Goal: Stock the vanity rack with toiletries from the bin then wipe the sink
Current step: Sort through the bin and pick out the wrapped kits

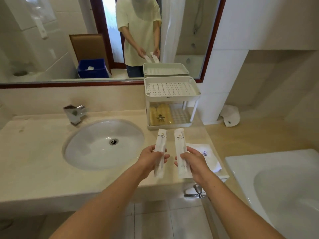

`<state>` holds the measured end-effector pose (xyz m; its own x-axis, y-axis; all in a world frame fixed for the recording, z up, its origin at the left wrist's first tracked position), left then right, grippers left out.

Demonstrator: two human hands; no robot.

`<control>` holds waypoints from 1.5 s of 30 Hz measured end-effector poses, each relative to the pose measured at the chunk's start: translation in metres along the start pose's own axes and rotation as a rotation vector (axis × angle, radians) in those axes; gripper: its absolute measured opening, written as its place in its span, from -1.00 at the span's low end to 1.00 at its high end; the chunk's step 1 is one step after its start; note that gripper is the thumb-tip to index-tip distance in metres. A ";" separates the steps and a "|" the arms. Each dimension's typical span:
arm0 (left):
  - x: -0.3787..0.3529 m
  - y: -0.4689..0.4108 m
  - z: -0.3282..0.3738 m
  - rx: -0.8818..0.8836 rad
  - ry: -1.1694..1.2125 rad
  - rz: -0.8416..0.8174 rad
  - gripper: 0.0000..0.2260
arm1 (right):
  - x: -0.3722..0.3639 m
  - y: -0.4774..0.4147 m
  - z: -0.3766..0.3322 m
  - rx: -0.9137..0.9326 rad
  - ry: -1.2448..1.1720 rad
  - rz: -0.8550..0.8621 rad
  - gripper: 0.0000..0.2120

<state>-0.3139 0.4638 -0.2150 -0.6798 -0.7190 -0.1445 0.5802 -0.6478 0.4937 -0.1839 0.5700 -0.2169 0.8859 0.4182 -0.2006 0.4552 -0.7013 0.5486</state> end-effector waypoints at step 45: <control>-0.097 -0.414 0.039 -0.159 -0.469 0.175 -0.43 | -0.034 -0.412 -0.084 0.352 0.734 0.086 -0.43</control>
<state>-0.5056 0.8116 -0.3715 -0.6731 -0.6536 0.3460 0.7394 -0.5841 0.3350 -0.4092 0.8928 -0.3677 0.6910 0.5404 0.4801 0.4974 -0.8374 0.2267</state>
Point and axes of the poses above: each hand's wrist, its own y-axis away from the middle knuckle, its own x-axis out of the back of the hand, z = x × y, the point moved 2 cm from there along -y, towards the middle knuckle, and after that the axes turned 4 degrees about z, right-handed, at the moved point
